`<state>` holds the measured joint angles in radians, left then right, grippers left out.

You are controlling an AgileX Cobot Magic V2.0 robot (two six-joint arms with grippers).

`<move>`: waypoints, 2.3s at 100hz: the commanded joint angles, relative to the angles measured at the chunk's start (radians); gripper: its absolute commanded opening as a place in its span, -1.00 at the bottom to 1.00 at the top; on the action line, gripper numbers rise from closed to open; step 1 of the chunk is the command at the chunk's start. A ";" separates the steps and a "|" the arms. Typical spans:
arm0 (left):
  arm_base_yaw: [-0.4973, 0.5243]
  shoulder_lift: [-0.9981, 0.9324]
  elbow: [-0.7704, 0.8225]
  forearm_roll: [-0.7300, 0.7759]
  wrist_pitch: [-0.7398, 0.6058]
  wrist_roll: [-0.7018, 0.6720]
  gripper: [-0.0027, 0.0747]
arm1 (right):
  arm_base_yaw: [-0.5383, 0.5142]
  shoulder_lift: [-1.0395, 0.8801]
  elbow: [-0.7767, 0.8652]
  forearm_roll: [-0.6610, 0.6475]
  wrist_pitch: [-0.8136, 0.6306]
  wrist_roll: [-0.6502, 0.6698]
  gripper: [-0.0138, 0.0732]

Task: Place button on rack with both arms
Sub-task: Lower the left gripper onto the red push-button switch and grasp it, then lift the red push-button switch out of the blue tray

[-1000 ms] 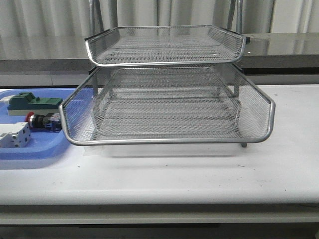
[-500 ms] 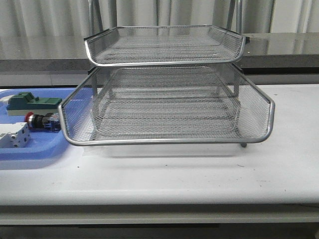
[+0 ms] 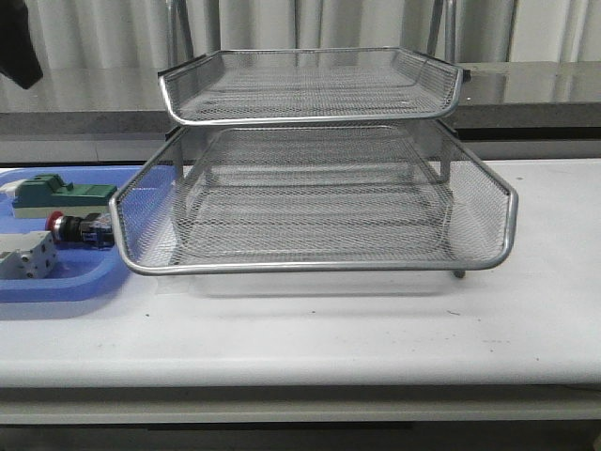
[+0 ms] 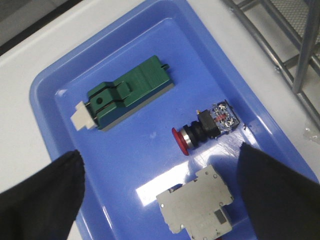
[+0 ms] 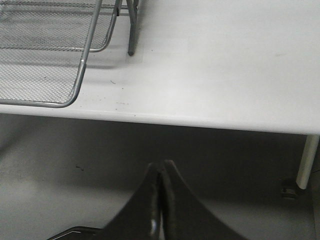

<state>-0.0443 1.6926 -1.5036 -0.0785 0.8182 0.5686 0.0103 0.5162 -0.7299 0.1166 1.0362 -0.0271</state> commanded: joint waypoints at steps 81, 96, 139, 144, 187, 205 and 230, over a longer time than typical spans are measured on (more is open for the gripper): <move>-0.093 0.410 -0.331 0.025 0.183 0.431 0.62 | -0.001 0.005 -0.033 0.004 -0.055 -0.001 -0.84; -0.093 0.436 -0.331 0.033 0.163 0.452 0.62 | -0.001 0.005 -0.033 0.004 -0.055 -0.001 -0.84; -0.093 0.469 -0.331 0.036 0.060 0.507 0.62 | -0.001 0.005 -0.033 0.004 -0.055 -0.001 -0.84; -0.093 0.475 -0.331 0.036 0.057 0.507 0.62 | -0.001 0.005 -0.033 0.004 -0.055 -0.001 -0.84; -0.093 0.543 -0.331 0.006 0.063 0.507 0.61 | -0.001 0.005 -0.033 0.004 -0.055 -0.001 -0.84; -0.093 0.543 -0.331 0.007 0.064 0.507 0.17 | -0.001 0.005 -0.033 0.004 -0.055 -0.001 -0.84; -0.093 0.541 -0.355 0.023 0.082 0.507 -0.67 | -0.001 0.005 -0.033 0.004 -0.053 -0.001 -0.84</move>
<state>-0.1341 2.2817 -1.8227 -0.0637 0.9095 1.0780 0.0103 0.5158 -0.7299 0.1148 1.0362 -0.0256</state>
